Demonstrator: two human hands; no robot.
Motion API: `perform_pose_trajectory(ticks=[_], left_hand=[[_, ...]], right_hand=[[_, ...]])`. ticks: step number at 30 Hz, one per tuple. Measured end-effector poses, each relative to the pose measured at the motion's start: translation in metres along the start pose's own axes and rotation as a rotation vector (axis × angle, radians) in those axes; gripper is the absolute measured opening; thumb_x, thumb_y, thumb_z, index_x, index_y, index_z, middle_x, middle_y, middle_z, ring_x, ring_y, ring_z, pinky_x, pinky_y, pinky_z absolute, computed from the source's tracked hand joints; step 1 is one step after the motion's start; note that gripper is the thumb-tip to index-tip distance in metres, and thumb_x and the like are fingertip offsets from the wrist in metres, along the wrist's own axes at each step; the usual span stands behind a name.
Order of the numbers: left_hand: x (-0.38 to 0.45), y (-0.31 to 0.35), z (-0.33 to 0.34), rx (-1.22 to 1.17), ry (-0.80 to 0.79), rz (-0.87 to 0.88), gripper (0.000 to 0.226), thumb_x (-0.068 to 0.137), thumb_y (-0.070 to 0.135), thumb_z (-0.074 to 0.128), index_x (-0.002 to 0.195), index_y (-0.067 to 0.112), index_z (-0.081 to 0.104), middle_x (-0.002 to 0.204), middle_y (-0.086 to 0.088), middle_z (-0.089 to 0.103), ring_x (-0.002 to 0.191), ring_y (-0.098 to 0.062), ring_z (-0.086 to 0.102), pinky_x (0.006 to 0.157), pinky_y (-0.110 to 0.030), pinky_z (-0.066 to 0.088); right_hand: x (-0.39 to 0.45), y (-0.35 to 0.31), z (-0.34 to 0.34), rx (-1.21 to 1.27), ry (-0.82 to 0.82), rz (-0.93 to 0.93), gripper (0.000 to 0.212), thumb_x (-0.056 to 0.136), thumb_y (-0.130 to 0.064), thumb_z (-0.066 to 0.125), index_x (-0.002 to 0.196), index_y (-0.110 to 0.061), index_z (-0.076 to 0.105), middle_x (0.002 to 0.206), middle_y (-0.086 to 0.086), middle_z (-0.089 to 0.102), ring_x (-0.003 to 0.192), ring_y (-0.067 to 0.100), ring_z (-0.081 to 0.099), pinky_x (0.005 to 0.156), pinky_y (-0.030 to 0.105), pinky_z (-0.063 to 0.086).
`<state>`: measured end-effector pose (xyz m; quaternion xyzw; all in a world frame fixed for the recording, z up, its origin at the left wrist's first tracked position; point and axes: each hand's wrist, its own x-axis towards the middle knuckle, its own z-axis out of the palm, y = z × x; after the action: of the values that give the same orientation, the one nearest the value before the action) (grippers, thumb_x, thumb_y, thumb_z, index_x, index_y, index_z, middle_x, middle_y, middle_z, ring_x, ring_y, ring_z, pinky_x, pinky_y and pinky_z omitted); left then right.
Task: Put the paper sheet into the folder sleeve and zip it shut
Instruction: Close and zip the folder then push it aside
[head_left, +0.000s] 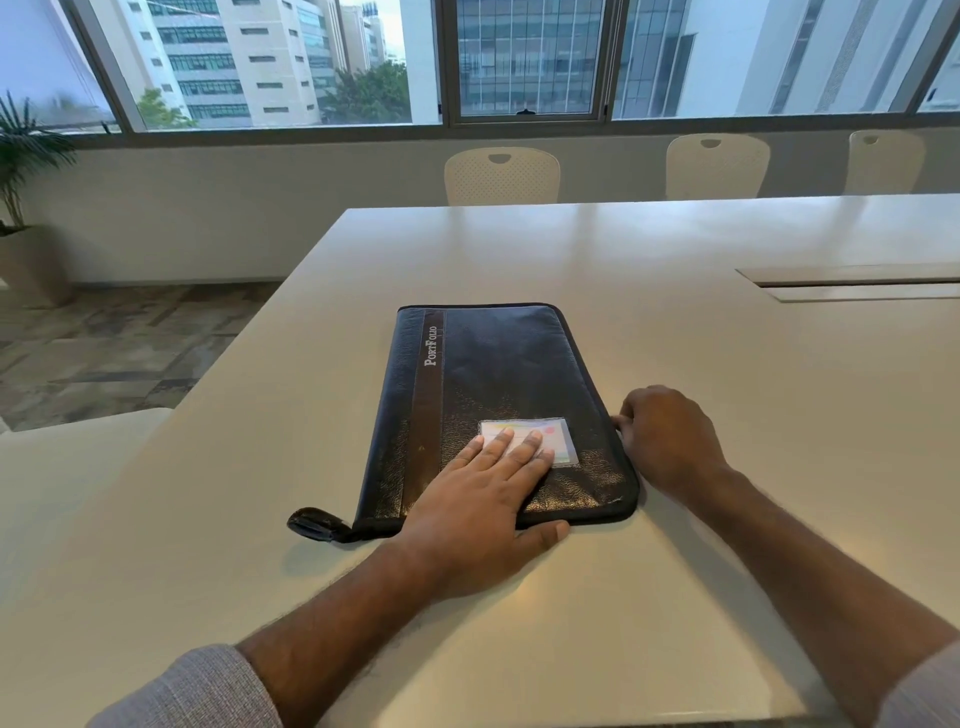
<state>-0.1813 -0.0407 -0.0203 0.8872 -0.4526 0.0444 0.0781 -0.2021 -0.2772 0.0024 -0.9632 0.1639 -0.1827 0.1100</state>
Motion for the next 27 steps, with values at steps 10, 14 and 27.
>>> perform_pose_trajectory(ticks=[10,14,27], left_hand=[[0.0,-0.001,0.001,-0.018,-0.002,-0.004,0.08,0.086,0.08,0.01,0.152,0.037,0.001,0.16,0.014,-0.002,0.146,-0.005,-0.011,0.114,-0.027,-0.014],[0.0,-0.001,0.001,-0.025,0.003,-0.011,0.08,0.086,0.08,0.011,0.153,0.037,0.003,0.161,0.015,0.0,0.146,-0.004,-0.01,0.114,-0.026,-0.013],[0.029,-0.008,-0.028,-0.27,-0.05,-0.201,0.077,0.084,0.081,0.018,0.142,0.036,0.04,0.152,0.011,0.037,0.134,-0.008,0.031,0.102,-0.032,0.026]], right_hand=[[0.037,-0.005,0.009,-0.001,-0.043,0.029,0.018,0.09,-0.021,0.065,0.094,-0.005,0.072,0.094,0.013,0.072,0.081,0.029,0.066,0.068,0.034,0.052],[0.047,-0.006,0.012,0.029,-0.046,0.039,0.018,0.091,-0.021,0.066,0.094,-0.004,0.072,0.094,0.013,0.072,0.08,0.029,0.066,0.067,0.033,0.051],[0.047,0.011,0.036,0.209,0.05,-0.012,0.02,0.094,-0.024,0.059,0.091,-0.006,0.068,0.089,0.009,0.065,0.074,0.021,0.057,0.066,0.034,0.048]])
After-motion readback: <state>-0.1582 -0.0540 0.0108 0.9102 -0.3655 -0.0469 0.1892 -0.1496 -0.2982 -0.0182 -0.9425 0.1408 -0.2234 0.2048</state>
